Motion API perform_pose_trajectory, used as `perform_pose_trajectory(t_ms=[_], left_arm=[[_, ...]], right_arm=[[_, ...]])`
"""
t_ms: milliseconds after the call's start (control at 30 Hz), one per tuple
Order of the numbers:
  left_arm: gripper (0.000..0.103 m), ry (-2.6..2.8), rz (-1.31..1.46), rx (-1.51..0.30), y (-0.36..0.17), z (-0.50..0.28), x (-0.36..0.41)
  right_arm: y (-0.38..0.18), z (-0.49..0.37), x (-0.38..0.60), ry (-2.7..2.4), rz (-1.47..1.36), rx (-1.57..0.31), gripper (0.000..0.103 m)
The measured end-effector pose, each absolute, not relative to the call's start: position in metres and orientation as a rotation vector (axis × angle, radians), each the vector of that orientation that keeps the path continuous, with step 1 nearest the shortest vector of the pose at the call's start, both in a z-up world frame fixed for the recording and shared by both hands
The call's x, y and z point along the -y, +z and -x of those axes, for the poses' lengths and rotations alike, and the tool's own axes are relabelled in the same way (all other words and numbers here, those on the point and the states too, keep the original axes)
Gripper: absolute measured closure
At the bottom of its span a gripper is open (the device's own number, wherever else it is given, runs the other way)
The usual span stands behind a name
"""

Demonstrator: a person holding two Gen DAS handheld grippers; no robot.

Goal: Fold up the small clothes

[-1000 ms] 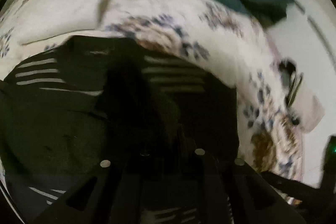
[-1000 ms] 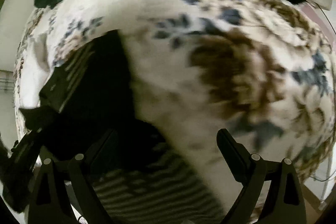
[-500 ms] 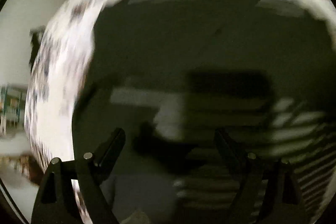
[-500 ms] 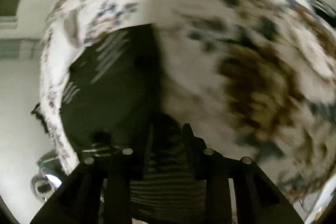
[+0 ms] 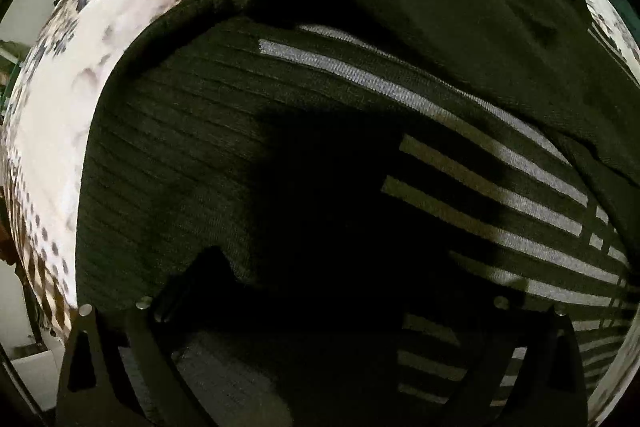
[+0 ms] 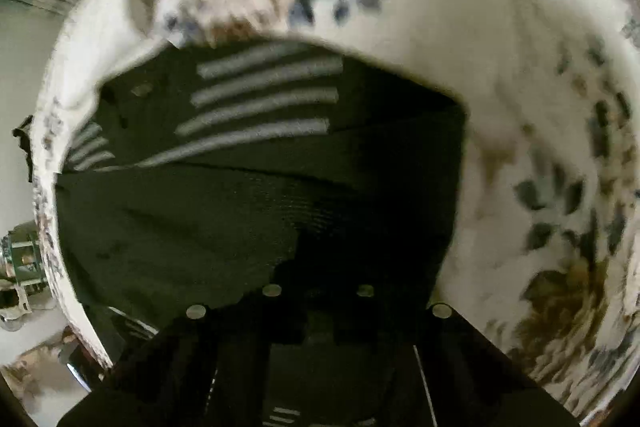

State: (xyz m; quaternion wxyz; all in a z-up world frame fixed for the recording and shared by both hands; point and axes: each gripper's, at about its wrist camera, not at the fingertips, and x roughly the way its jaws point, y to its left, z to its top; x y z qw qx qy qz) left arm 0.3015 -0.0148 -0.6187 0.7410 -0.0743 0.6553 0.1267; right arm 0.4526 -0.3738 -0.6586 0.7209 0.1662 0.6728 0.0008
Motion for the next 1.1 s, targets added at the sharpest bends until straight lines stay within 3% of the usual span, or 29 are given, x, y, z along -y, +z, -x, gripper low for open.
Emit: perform_pose_trajectory(t_ms=[100, 167, 233, 300, 433, 500, 633, 800, 933, 967, 1000, 1033, 1067, 1100], left_arm=[[0.000, 0.259, 0.188, -1.465, -0.614, -0.301, 0.010], [0.000, 0.261, 0.244, -1.448, -0.604, -0.299, 0.002], [0.000, 0.268, 0.308, -1.408, -0.591, -0.298, -0.009], [0.000, 0.274, 0.366, -1.356, -0.576, -0.299, -0.023], [0.000, 0.322, 0.411, -1.222, -0.548, -0.318, -0.063], [0.000, 0.331, 0.428, -1.180, -0.547, -0.332, -0.086], [0.000, 0.333, 0.407, -1.167, -0.555, -0.392, -0.123], [0.000, 0.218, 0.320, -1.175, -0.557, -0.468, -0.115], [0.001, 0.082, 0.264, -1.219, -0.570, -0.513, -0.107], [0.008, 0.050, 0.249, -1.232, -0.574, -0.521, -0.102], [0.034, 0.020, 0.225, -1.237, -0.577, -0.527, -0.097], [0.054, -0.007, 0.206, -1.239, -0.580, -0.532, -0.093], [0.091, -0.047, 0.203, -1.243, -0.582, -0.537, -0.089], [0.095, -0.068, 0.205, -1.247, -0.583, -0.540, -0.086]], right_arm=[[-0.645, -0.443, 0.393, -0.054, -0.337, -1.470, 0.097], [-0.671, -0.444, 0.398, 0.003, -0.376, -1.621, 0.094], [-0.682, -0.449, 0.400, 0.017, -0.367, -1.711, 0.082], [-0.668, -0.455, 0.405, -0.013, -0.338, -1.671, 0.066], [-0.631, -0.472, 0.405, 0.015, -0.428, -1.578, 0.058], [-0.623, -0.488, 0.392, 0.075, -0.447, -1.563, 0.046], [-0.636, -0.530, 0.362, 0.110, -0.334, -1.570, 0.046], [-0.674, -0.581, 0.370, -0.016, -0.158, -1.642, 0.046], [-0.714, -0.590, 0.392, 0.005, -0.297, -1.780, 0.046], [-0.724, -0.588, 0.392, 0.057, -0.382, -1.815, 0.046], [-0.728, -0.587, 0.388, 0.090, -0.386, -1.831, 0.048], [-0.726, -0.588, 0.383, 0.103, -0.354, -1.812, 0.057], [-0.720, -0.589, 0.376, 0.114, -0.299, -1.775, 0.092], [-0.714, -0.591, 0.374, 0.088, -0.295, -1.747, 0.091]])
